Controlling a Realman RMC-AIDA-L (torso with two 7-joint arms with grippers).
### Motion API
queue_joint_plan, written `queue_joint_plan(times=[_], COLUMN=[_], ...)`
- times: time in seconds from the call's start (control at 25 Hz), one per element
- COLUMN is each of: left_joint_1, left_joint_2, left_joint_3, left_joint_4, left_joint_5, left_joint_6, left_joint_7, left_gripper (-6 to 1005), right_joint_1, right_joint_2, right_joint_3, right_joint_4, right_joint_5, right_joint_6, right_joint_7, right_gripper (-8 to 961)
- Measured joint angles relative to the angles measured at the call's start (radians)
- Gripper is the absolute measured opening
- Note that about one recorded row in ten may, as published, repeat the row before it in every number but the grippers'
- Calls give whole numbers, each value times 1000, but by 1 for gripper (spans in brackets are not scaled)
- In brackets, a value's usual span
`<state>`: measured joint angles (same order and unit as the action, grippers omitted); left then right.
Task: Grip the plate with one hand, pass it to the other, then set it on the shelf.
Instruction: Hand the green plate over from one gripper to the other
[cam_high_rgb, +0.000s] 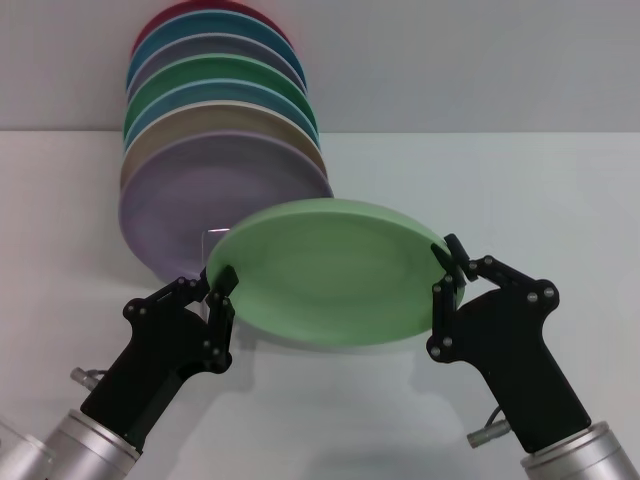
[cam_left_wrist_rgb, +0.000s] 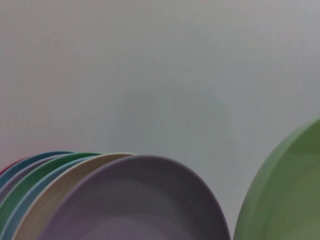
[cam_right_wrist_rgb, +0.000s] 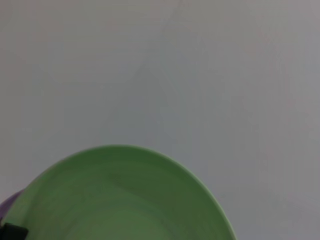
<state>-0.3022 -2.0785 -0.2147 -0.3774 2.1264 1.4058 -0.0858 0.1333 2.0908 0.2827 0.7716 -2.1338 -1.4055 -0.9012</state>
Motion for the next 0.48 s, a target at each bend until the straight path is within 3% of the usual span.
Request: queue_joint_plan(times=[0.48], left_joint_1=[-3], left_joint_2=[1], left_joint_3=[-2], left_joint_4=[3], left_joint_5=[-4], left_joint_6=[-4], left_joint_7=[0], left_gripper=[54], right_joint_1=[14], right_joint_2=[0], right_joint_3=[7], right_joint_4=[3], right_joint_5=[2], right_joint_6=[20], right_joint_7=[5], right_gripper=[21])
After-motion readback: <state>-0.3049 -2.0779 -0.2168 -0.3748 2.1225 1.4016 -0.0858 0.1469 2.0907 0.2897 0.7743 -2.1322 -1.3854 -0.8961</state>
